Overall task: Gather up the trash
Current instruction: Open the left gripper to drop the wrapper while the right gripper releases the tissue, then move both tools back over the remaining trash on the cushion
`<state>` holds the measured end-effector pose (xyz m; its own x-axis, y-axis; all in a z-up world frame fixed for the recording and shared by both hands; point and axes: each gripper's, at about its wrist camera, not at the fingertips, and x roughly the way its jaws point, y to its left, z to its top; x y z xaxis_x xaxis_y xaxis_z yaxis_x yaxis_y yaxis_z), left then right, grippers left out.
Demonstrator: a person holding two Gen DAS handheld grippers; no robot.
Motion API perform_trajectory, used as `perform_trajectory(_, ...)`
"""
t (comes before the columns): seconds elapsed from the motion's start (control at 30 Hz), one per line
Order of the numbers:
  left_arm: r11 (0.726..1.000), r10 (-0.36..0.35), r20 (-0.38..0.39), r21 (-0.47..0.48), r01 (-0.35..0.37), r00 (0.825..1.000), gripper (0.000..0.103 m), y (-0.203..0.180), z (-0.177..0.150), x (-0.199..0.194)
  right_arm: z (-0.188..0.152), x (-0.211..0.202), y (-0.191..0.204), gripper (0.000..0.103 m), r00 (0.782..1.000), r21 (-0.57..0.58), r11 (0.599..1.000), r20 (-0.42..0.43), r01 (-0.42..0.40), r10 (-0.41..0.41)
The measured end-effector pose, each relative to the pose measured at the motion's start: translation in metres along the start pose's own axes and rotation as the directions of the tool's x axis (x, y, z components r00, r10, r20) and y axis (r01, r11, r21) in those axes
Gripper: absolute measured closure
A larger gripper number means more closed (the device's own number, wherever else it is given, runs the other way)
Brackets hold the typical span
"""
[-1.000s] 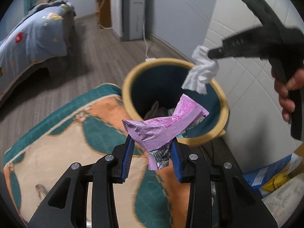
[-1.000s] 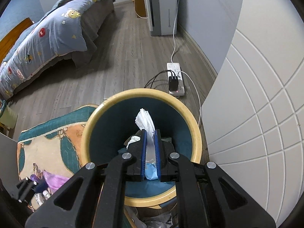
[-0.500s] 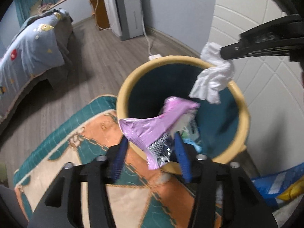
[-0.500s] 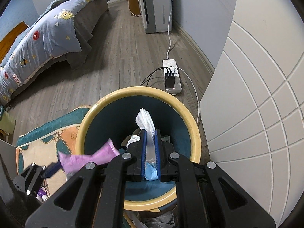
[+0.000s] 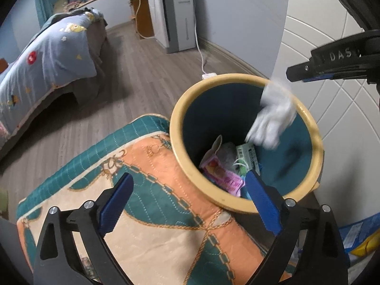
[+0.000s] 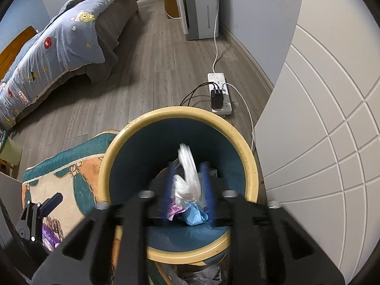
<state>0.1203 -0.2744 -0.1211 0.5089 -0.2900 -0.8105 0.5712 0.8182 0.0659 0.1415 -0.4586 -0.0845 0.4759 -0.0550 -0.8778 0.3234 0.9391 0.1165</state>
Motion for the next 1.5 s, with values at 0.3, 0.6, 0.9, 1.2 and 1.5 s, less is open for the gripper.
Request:
perform_trajectory(0.3, 0.999, 0.008, 0.003, -0.036, -0.007, 1.000, 0.007, 0.011, -0.007, -0.007, 0.001, -0.006, 0.006, 0.008, 0.999, -0.016, 0.999, 0.029, 0.042, -0.041)
perform_trajectory(0.6, 0.994, 0.060, 0.025, -0.098, -0.057, 0.998, 0.006, 0.051, -0.018, -0.049, 0.001, -0.017, 0.043, 0.006, 0.999, -0.089, 0.996, 0.038, 0.002, 0.001)
perform_trajectory(0.9, 0.968, 0.166, 0.023, -0.195, -0.158, 0.986, 0.006, 0.117, -0.051, -0.115, -0.004, -0.038, 0.085, 0.006, 0.997, -0.152, 0.988, 0.068, -0.031, 0.041)
perform_trajectory(1.2, 0.928, 0.266, 0.013, -0.275, -0.252, 0.964, 0.005, 0.164, -0.093, -0.184, -0.033, -0.057, 0.135, 0.006, 0.993, -0.218, 0.973, 0.074, -0.076, 0.094)
perform_trajectory(1.5, 0.887, 0.316, 0.027, -0.363, -0.285, 0.948, 0.005, 0.186, -0.141, -0.232, -0.079, -0.075, 0.190, 0.006, 0.988, -0.277, 0.952, 0.040, -0.135, 0.151)
